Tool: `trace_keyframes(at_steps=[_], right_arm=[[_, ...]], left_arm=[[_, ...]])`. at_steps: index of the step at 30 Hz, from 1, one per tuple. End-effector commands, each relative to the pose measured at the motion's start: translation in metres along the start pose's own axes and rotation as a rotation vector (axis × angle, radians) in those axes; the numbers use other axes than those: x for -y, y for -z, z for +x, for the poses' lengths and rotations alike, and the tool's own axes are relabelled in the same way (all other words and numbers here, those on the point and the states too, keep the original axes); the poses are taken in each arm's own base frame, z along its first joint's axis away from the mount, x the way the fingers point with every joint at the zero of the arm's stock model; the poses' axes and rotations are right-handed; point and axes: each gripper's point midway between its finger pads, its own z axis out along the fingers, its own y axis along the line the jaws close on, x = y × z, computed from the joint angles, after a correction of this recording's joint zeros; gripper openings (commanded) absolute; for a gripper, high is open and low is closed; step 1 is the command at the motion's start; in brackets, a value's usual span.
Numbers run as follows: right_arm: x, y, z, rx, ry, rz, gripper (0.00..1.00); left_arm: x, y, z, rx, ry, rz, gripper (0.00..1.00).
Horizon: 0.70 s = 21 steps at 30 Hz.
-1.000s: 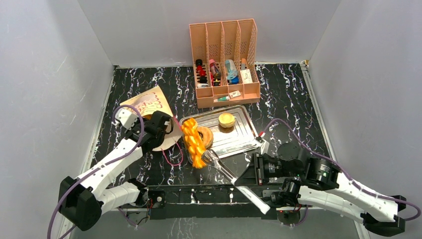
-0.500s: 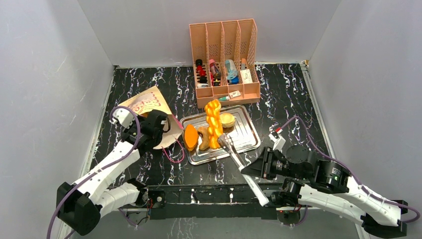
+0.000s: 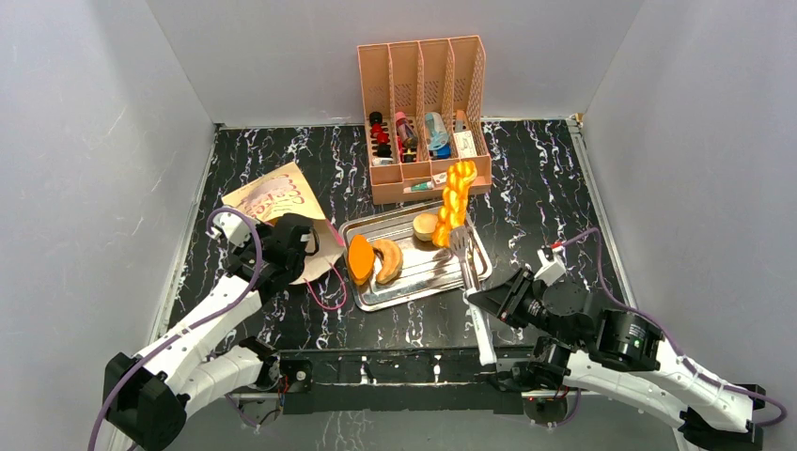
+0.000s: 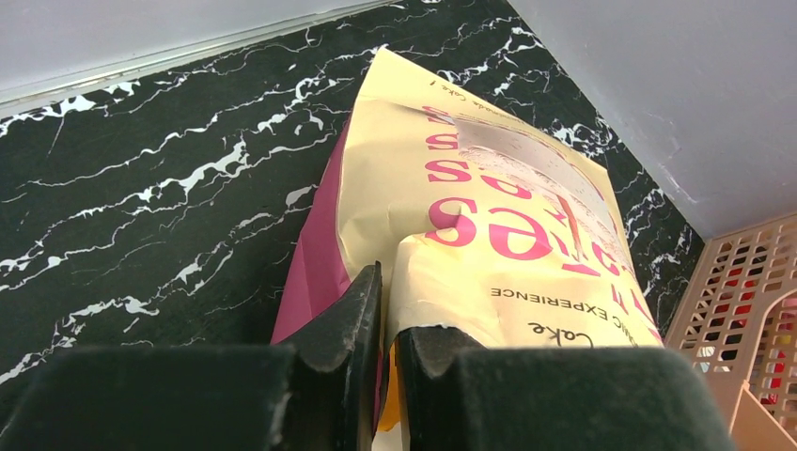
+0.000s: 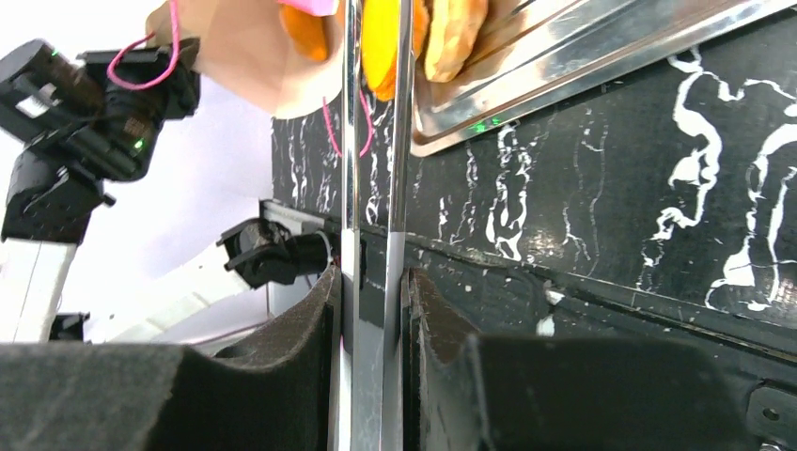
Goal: Take the fake bread out of the paper bag
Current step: Place the fake bread in the container.
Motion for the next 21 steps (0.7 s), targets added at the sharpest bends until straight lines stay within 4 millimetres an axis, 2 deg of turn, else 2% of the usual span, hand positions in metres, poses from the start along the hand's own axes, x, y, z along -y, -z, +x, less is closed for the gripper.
trace_keyframes(at_steps=[1, 8, 11, 16, 17, 21], right_arm=[[0.006, -0.006, -0.015, 0.105, -0.086, -0.003, 0.0], [0.041, -0.017, -0.003, 0.106, -0.129, 0.065, 0.0], [0.058, -0.031, 0.018, 0.052, -0.166, 0.084, 0.0], [0.061, -0.043, 0.034, -0.006, -0.238, 0.07, 0.0], [0.069, -0.051, 0.043, -0.022, -0.24, 0.08, 0.0], [0.052, -0.063, 0.051, -0.064, -0.258, 0.024, 0.0]], left_arm=[[0.001, 0.0, -0.003, -0.002, 0.023, 0.015, 0.08], [0.003, 0.002, 0.001, -0.026, 0.046, 0.034, 0.08], [0.002, 0.003, 0.003, -0.036, 0.055, 0.041, 0.08], [-0.001, 0.003, 0.003, -0.036, 0.054, 0.039, 0.08], [-0.001, 0.003, 0.003, -0.037, 0.056, 0.04, 0.07], [-0.001, 0.003, 0.004, -0.037, 0.052, 0.04, 0.07]])
